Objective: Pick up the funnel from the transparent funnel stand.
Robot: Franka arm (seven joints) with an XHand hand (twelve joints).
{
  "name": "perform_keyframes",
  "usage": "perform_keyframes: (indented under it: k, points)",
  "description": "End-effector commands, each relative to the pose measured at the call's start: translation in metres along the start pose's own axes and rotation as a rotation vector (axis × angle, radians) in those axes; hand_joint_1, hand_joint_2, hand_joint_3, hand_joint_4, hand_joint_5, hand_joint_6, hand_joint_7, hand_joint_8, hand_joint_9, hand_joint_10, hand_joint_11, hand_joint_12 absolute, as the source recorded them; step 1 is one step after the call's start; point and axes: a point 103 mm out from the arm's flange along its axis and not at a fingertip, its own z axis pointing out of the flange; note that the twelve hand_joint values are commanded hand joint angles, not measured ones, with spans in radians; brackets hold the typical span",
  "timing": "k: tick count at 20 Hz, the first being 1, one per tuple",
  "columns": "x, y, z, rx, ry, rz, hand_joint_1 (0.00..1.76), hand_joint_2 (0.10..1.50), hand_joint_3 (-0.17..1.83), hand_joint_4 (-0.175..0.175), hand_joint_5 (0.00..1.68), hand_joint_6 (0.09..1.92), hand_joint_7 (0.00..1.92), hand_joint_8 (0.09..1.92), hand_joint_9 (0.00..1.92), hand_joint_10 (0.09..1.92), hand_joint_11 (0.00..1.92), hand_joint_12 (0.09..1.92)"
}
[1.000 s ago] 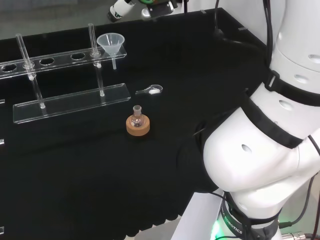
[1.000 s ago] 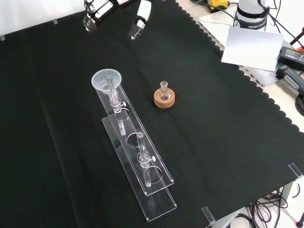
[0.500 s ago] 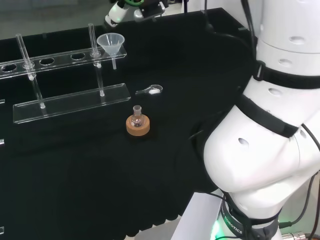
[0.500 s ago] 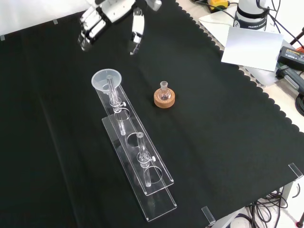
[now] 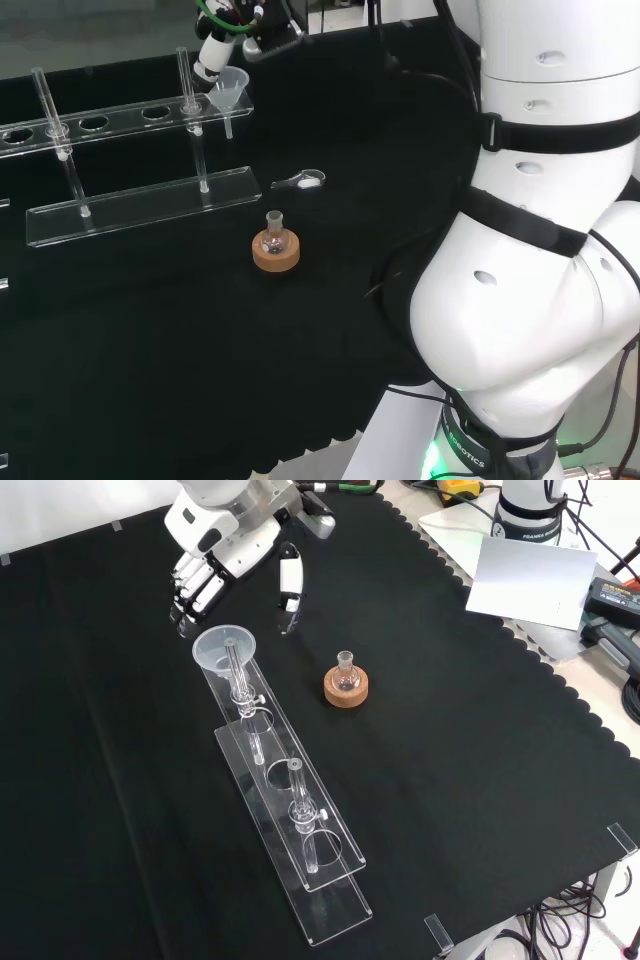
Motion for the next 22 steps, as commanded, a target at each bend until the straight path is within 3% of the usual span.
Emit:
perform_keyframes:
  k: [1, 7, 15, 22]
  points:
    - [-0.004, 0.010, 0.010, 0.045, -0.024, 0.001, 0.63, 0.74, 0.25, 0.048, 0.07, 0.09, 0.00, 0.46, 0.07, 0.83, 0.22, 1.54]
    - [-0.007, 0.020, 0.017, 0.066, -0.018, -0.022, 0.67, 0.73, 0.27, 0.051, 0.07, 0.09, 0.00, 0.42, 0.07, 0.85, 0.27, 1.53]
    - [-0.011, 0.023, 0.019, 0.070, -0.016, -0.045, 0.73, 0.69, 0.31, 0.089, 0.07, 0.09, 0.00, 0.33, 0.08, 0.92, 0.35, 1.52]
    - [-0.010, 0.027, 0.019, 0.062, -0.032, -0.051, 0.79, 0.61, 0.45, 0.096, 0.12, 0.09, 0.00, 0.50, 0.16, 0.92, 0.44, 1.49]
